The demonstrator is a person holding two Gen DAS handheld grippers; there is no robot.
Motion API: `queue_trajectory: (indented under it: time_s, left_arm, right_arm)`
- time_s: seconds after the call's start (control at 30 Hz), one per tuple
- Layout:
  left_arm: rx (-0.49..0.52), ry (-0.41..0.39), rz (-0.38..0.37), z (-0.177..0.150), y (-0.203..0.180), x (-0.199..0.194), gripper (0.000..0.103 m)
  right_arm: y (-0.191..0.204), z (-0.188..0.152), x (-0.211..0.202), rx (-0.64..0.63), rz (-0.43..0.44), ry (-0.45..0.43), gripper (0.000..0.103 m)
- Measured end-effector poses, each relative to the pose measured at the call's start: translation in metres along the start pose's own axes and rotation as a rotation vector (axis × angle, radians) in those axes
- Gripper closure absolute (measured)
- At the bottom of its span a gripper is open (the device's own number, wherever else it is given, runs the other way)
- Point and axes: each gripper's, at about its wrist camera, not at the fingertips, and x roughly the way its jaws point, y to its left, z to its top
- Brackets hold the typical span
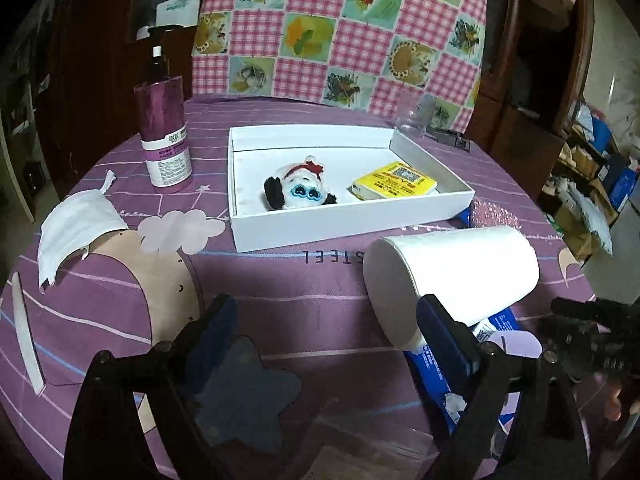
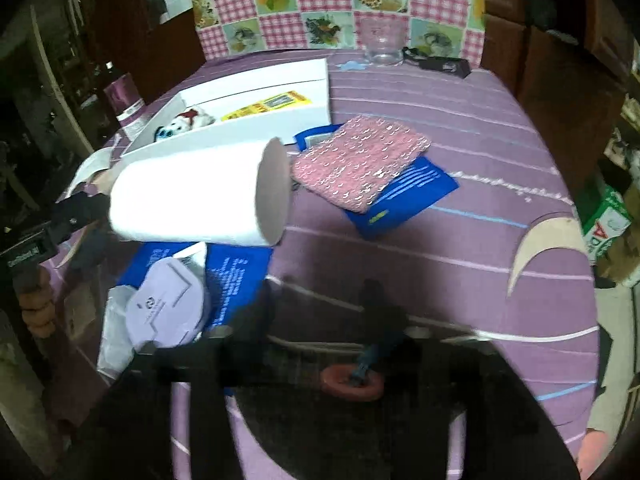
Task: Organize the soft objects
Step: 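Open both grippers and withdraw them from the white box, then grasp the plaid cloth with the pink ring using the right gripper and lift it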
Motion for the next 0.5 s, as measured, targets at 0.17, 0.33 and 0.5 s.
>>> queue_trajectory:
  time_s: [0.17, 0.33, 0.5]
  left_arm:
    - [0.025, -0.005, 0.026, -0.0043, -0.0065, -0.0002, 0.002]
    - [0.037, -0.006, 0.042, -0.0033, -0.0089, -0.0005, 0.002]
    - [0.037, 0.009, 0.046, -0.0035, -0.0111, 0.0009, 0.001]
  right_arm:
    - [0.0086, -0.0024, 0.0018, -0.028, -0.037, -0.011, 0.035]
    - [0.0078, -0.0056, 0.0002, 0.001, -0.050, -0.025, 0.035]
    - [0.0104, -0.0058, 0.0002, 0.026, -0.083, -0.016, 0.034]
